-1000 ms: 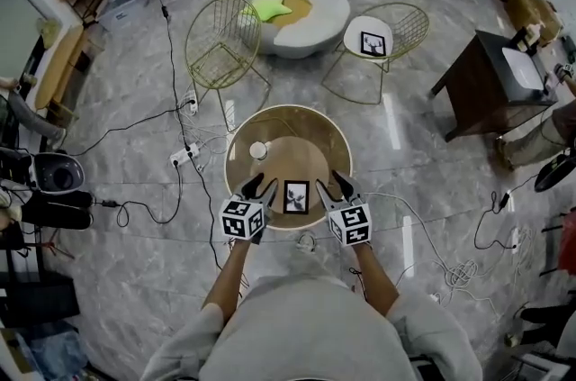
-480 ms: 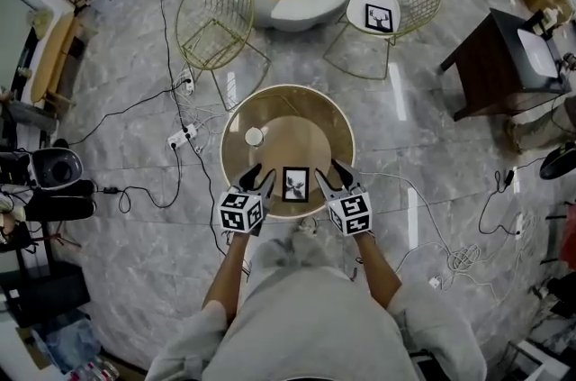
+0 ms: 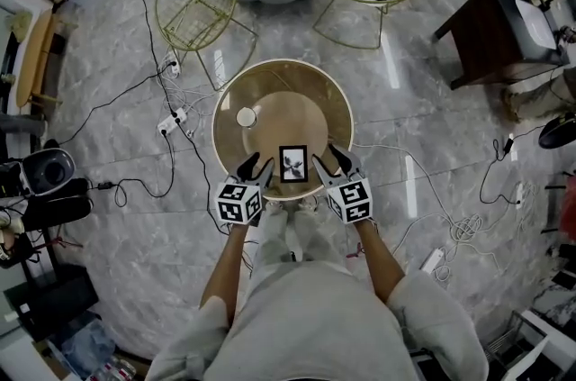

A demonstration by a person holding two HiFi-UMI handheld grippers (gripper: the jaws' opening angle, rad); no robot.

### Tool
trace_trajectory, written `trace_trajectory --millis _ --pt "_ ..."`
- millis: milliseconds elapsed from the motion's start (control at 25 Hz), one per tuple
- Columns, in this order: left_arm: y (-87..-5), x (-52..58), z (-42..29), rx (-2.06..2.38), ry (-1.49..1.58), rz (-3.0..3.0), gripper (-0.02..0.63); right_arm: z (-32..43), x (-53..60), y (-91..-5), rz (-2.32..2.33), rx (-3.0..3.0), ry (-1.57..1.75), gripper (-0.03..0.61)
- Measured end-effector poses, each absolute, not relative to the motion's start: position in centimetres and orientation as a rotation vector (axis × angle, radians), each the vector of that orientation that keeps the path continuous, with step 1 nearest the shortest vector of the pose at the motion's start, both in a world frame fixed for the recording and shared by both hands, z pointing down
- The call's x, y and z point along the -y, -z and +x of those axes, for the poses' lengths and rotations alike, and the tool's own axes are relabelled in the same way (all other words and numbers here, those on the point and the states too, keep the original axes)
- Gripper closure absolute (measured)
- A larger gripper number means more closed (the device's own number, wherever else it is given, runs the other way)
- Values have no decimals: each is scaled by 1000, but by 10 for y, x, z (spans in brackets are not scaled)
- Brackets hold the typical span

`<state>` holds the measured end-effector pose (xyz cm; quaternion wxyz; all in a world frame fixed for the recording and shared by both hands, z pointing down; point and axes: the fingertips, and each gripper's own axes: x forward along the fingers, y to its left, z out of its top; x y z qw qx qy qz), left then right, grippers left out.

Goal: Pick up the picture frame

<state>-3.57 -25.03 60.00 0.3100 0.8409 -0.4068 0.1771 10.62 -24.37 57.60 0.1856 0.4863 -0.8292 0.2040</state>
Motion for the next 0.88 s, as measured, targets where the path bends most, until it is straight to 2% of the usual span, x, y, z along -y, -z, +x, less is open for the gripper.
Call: trace_trajectory --millis 880 --pt "-684 230 -39 920 -559 2160 451 92 214 -656 1391 2209 -737 399"
